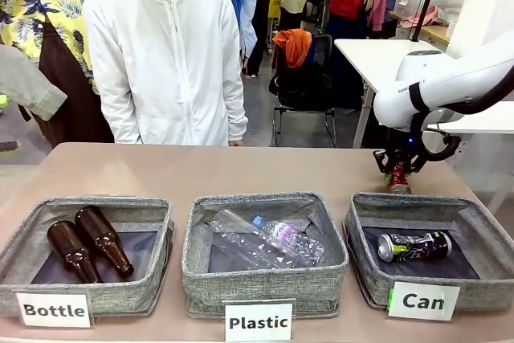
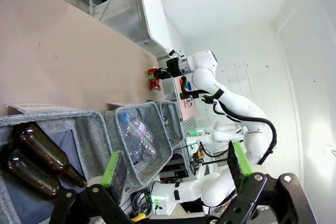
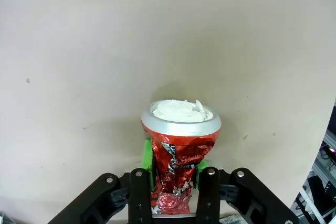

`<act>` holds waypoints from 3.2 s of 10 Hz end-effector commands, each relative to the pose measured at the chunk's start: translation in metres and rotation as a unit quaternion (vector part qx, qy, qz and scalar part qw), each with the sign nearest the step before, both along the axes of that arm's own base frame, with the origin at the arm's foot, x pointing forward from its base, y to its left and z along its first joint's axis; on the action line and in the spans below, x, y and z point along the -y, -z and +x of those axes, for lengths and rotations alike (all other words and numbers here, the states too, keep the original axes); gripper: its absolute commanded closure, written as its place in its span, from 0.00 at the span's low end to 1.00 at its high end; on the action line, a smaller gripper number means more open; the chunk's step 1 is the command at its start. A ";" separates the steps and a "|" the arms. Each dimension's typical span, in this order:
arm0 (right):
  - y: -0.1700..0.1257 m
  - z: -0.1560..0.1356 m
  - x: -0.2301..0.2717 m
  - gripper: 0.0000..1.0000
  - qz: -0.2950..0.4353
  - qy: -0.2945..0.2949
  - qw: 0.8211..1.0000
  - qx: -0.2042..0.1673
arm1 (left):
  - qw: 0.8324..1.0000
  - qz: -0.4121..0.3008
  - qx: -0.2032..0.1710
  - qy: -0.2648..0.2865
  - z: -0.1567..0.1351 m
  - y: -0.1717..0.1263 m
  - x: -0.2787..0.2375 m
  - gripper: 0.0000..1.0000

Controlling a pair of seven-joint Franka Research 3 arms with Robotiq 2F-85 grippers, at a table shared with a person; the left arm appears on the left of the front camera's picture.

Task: Sort the can waste into the basket.
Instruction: Pick up the can waste from the table and place it in the right Fabric basket.

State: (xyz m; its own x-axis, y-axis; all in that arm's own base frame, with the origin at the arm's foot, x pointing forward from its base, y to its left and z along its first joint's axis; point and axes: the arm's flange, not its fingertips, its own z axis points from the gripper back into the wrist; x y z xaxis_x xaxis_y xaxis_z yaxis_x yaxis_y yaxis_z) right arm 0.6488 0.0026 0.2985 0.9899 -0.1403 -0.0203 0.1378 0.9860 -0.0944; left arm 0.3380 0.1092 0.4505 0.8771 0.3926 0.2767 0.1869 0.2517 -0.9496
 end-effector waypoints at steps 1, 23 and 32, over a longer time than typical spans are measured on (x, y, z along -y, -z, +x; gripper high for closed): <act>-0.010 0.001 -0.001 1.00 -0.005 -0.013 1.000 0.001 | 1.000 -0.001 -0.003 0.005 -0.002 -0.003 -0.001 0.00; -0.109 -0.224 -0.001 0.00 0.137 -0.662 0.735 -0.059 | 1.000 -0.001 -0.003 0.005 -0.002 -0.003 -0.001 0.00; -0.145 -0.190 0.007 0.00 0.619 -0.106 0.774 0.081 | 1.000 -0.001 -0.003 0.005 -0.002 -0.003 -0.001 0.00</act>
State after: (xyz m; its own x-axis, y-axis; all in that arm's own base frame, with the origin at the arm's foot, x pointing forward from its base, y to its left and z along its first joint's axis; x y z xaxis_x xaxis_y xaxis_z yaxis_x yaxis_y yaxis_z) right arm 0.4421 -0.0003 0.4353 0.7551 0.6278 0.1888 -0.5663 0.4796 0.6703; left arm 0.3378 0.1093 0.4505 0.8771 0.3928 0.2765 0.1869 0.2510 -0.9498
